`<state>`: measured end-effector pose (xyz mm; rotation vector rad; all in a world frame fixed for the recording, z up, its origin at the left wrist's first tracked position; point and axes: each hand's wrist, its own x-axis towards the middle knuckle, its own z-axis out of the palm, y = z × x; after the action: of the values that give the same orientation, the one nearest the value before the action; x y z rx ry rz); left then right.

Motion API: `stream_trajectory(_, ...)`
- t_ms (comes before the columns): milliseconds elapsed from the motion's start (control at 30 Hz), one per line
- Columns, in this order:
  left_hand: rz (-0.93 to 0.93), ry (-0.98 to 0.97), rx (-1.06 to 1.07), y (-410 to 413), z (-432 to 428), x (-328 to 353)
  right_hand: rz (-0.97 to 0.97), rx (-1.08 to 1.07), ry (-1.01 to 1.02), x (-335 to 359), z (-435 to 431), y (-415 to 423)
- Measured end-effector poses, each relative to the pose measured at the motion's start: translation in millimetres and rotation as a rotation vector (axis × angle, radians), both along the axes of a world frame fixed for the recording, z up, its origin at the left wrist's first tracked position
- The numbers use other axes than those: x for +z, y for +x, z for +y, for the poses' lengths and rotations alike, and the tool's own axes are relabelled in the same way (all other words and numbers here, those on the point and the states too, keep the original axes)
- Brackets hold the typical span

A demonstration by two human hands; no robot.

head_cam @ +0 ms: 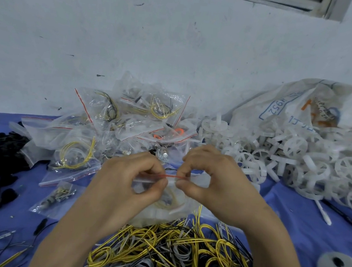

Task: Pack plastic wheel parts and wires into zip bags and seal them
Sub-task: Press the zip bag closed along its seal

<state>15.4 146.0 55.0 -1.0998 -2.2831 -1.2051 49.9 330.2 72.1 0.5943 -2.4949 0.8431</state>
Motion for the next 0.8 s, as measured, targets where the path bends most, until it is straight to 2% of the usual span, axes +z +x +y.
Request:
stream_trajectory(233, 0.043, -0.06, 0.025, 0, -3, 1, -0.004, -0.024, 0.028, 0, 0, 0)
stream_trajectory(400, 0.061, -0.114, 0.046, 0, -3, 0, 0.065, -0.018, 0.072, -2, -5, -2)
stream_trajectory(800, 0.077, -0.172, 0.068, -1, -8, 0, 0.051, -0.044, 0.151, -3, -12, -1)
